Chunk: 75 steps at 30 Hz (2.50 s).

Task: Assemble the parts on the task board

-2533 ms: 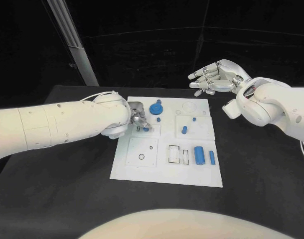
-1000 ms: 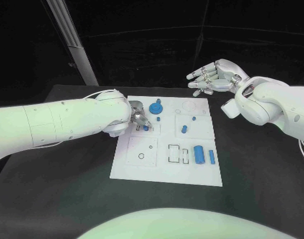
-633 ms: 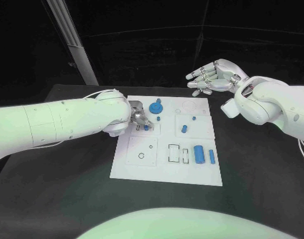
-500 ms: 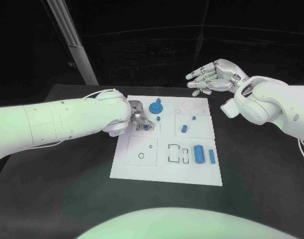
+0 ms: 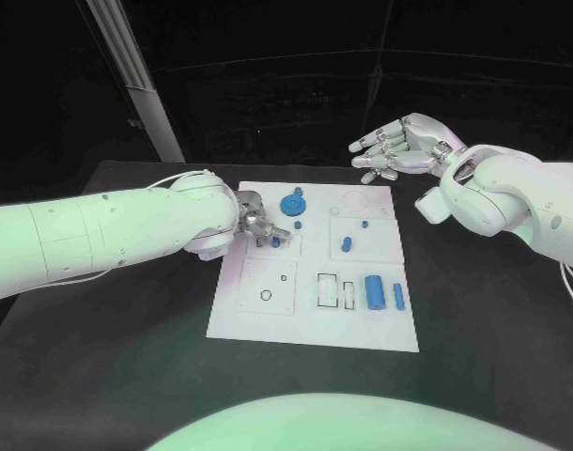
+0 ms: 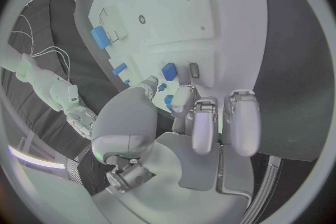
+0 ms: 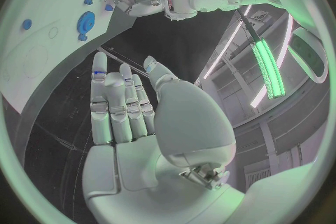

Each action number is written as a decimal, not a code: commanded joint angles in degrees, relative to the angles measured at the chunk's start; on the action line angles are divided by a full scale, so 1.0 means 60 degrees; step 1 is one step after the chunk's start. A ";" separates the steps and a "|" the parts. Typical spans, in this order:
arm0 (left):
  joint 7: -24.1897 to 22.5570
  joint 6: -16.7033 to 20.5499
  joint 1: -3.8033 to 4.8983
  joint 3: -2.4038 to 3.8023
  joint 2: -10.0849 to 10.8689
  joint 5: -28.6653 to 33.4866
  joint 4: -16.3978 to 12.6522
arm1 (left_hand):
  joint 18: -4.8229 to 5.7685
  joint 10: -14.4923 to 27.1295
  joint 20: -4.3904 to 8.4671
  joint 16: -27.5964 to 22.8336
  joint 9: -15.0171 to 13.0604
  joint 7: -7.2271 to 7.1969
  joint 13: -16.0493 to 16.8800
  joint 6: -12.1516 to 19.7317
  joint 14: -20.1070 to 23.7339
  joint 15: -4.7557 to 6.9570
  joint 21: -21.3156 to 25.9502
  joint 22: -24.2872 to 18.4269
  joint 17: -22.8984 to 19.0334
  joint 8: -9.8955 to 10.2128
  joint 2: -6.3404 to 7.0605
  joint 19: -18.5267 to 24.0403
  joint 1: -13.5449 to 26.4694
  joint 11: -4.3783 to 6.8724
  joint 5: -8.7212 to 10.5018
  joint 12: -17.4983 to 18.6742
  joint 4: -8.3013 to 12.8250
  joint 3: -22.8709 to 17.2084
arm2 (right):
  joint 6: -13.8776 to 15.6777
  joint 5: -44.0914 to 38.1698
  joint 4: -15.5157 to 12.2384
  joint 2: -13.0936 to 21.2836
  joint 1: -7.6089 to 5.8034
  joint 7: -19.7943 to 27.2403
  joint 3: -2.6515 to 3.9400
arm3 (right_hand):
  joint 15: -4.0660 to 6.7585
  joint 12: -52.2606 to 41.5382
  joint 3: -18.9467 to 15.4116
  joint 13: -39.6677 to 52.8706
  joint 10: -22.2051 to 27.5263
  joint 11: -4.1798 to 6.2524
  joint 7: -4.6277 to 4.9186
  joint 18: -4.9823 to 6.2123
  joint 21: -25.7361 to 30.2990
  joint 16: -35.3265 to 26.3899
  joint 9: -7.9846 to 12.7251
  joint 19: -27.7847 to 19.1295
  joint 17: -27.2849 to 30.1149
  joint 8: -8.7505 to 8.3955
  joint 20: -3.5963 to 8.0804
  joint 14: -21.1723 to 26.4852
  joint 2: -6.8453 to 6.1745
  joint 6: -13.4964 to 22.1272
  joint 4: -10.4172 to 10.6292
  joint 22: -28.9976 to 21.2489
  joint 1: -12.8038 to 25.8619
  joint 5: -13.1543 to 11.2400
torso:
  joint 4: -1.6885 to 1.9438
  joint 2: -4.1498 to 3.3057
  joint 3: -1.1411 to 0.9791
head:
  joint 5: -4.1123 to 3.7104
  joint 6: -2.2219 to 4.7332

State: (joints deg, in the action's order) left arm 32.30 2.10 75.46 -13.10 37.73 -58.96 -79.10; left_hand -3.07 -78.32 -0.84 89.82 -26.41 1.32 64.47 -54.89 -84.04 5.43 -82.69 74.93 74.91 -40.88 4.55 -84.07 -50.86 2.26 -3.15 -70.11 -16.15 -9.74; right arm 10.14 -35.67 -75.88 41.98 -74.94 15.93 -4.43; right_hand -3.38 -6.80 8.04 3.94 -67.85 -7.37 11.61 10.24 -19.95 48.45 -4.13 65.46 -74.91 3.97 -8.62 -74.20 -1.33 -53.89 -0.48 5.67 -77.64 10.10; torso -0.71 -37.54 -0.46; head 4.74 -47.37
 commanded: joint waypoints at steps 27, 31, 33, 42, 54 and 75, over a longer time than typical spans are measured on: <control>-0.0817 -0.3239 0.0831 0.1106 -0.0885 0.0227 0.3139 | -0.0189 0.1048 -0.0346 0.0029 0.0654 0.0564 -0.1466 0.1081 -0.0993 -0.0358 0.0827 -0.0851 0.2515 0.0926 -0.0730 0.0447 -0.1204 -0.0446 0.0027 0.1157 -0.0051 0.1384 | -0.0014 -0.0027 0.0145 -0.0082 -0.0013 -0.0041 0.0001 | -0.0011 -0.0015 -0.0021 -0.0007 0.0054 0.0002 0.0029 0.0020 0.0063 0.0051 -0.0011 -0.0004 -0.0882 -0.0027 -0.0095 0.0050 0.0001 0.0082 0.0074 -0.0026 0.0092 0.0038 | -0.0020 -0.0038 0.0003 | 0.0199 0.0222; -0.0962 -0.3378 0.0669 0.1043 -0.1147 0.0101 0.3658 | -0.0185 0.1048 -0.0352 0.0029 0.0670 0.0562 -0.1474 0.1049 -0.0993 -0.0361 0.0815 -0.0825 0.2515 0.0932 -0.0760 0.0434 -0.1256 -0.0445 0.0028 0.1154 -0.0046 0.1421 | -0.0013 -0.0036 0.0108 -0.0077 -0.0012 -0.0042 0.0001 | -0.0011 -0.0015 -0.0021 -0.0007 0.0053 0.0002 0.0029 0.0021 0.0064 0.0052 -0.0011 -0.0004 -0.0883 -0.0027 -0.0095 0.0050 0.0002 0.0081 0.0074 -0.0026 0.0093 0.0038 | -0.0009 -0.0018 -0.0004 | 0.0185 0.0195; -0.1050 -0.3436 0.0559 0.1021 -0.1320 0.0052 0.3999 | -0.0185 0.1061 -0.0354 0.0029 0.0680 0.0561 -0.1494 0.1034 -0.0993 -0.0361 0.0813 -0.0821 0.2515 0.0936 -0.0778 0.0430 -0.1287 -0.0446 0.0028 0.1166 -0.0042 0.1440 | -0.0011 -0.0039 0.0090 -0.0082 -0.0012 -0.0046 0.0001 | -0.0011 -0.0024 -0.0023 -0.0004 0.0048 0.0003 0.0028 0.0022 0.0067 0.0069 -0.0013 0.0002 -0.0893 -0.0024 -0.0097 0.0041 0.0006 0.0079 0.0079 -0.0028 0.0096 0.0043 | -0.0005 -0.0028 0.0001 | 0.0156 0.0201; -0.1292 -0.3537 0.0368 0.1000 -0.1643 -0.0235 0.4662 | -0.0177 0.1059 -0.0357 0.0029 0.0712 0.0549 -0.1494 0.0954 -0.0993 -0.0358 0.0789 -0.0773 0.2515 0.0938 -0.0837 0.0406 -0.1447 -0.0438 0.0027 0.1144 -0.0016 0.1522 | -0.0021 -0.0043 0.0060 -0.0121 -0.0009 -0.0048 0.0001 | -0.0010 -0.0032 -0.0022 -0.0002 0.0044 0.0005 0.0026 0.0024 0.0070 0.0073 -0.0014 0.0008 -0.0900 -0.0021 -0.0097 0.0037 0.0013 0.0078 0.0084 -0.0029 0.0099 0.0048 | -0.0017 -0.0004 -0.0008 | 0.0195 0.0184; -0.1394 -0.3867 0.0256 0.0999 -0.1777 -0.0277 0.4788 | -0.0164 0.1020 -0.0349 0.0029 0.0752 0.0523 -0.1456 0.0837 -0.0993 -0.0343 0.0749 -0.0700 0.2515 0.0929 -0.0927 0.0369 -0.1722 -0.0416 0.0019 0.1078 0.0040 0.1620 | -0.0030 -0.0043 0.0079 -0.0156 -0.0007 -0.0052 0.0001 | -0.0010 -0.0032 -0.0022 -0.0002 0.0044 0.0005 0.0026 0.0024 0.0070 0.0073 -0.0014 0.0008 -0.0900 -0.0021 -0.0097 0.0037 0.0013 0.0078 0.0084 -0.0029 0.0099 0.0048 | -0.0001 -0.0002 -0.0012 | 0.0198 0.0211; -0.1536 -0.3675 0.0106 0.1000 -0.1928 -0.0279 0.4830 | -0.0160 0.1021 -0.0332 0.0029 0.0816 0.0497 -0.1493 0.0734 -0.0993 -0.0324 0.0743 -0.0671 0.2515 0.0934 -0.1160 0.0355 -0.2243 -0.0393 0.0012 0.1058 0.0198 0.1552 | -0.0040 -0.0043 0.0097 -0.0194 -0.0007 -0.0047 0.0001 | -0.0010 -0.0032 -0.0022 -0.0002 0.0044 0.0005 0.0026 0.0024 0.0070 0.0073 -0.0014 0.0008 -0.0900 -0.0021 -0.0097 0.0037 0.0013 0.0078 0.0084 -0.0029 0.0099 0.0048 | 0.0003 0.0001 -0.0020 | 0.0162 0.0272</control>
State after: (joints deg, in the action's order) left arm 24.10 -20.00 76.03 -7.09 26.21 -60.07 -50.05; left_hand -3.09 -72.26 -2.66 89.82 -21.56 4.33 55.57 -50.02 -83.94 3.67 -77.94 70.85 74.91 -35.58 -2.54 -81.62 -63.77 -0.30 -3.15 -63.50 -15.23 -0.57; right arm 10.00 -35.93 -75.32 40.87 -74.87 15.30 -4.46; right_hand -3.38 -6.80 7.88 3.97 -67.86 -7.37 11.81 10.23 -19.74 48.70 -4.13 65.44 -74.94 3.97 -9.01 -74.21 -1.33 -53.69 -0.33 5.59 -77.65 10.10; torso -0.74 -37.52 -0.55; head 5.72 -45.79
